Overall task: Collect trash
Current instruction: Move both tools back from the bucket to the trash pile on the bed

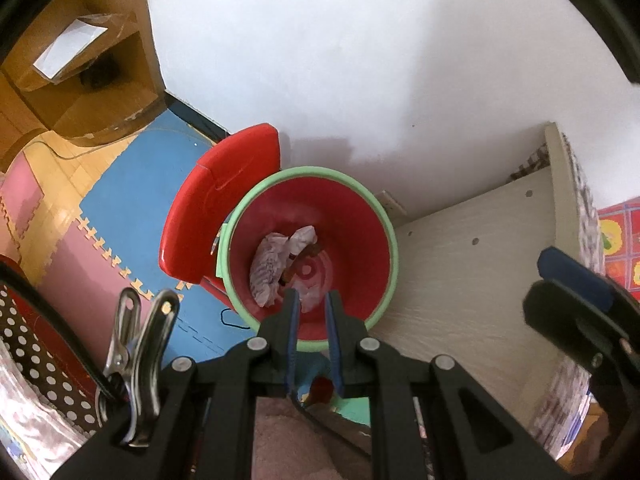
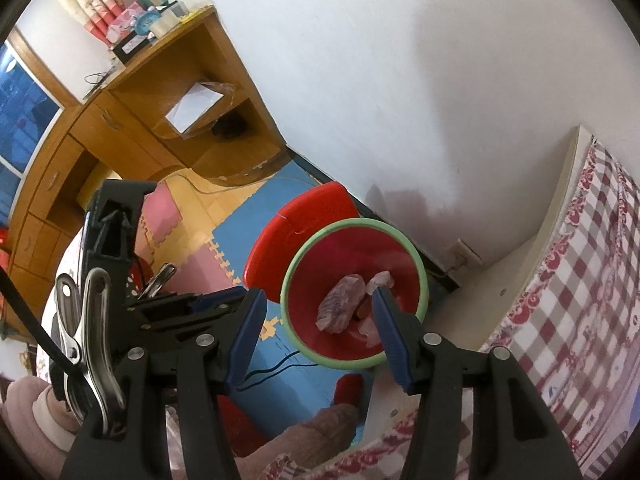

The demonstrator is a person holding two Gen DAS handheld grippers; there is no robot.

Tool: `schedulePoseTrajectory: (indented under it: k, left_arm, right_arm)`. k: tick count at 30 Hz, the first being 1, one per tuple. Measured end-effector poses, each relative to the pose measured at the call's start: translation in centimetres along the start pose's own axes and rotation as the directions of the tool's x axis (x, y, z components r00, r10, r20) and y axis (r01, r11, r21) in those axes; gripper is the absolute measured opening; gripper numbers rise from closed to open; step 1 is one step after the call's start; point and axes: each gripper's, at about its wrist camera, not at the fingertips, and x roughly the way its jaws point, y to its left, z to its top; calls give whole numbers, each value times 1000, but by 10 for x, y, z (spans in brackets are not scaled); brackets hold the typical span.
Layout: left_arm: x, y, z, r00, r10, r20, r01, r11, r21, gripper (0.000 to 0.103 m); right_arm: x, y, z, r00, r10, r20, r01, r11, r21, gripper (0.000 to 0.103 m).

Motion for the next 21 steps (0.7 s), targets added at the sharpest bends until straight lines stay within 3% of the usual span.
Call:
schedulePoseTrajectory:
  k: [21]
  left_arm:
    - [-101, -33, -69, 984, 29, 177, -17, 998, -67, 13]
  right_arm:
    - [-87, 33, -51, 991, 98, 97, -80, 982, -172, 56]
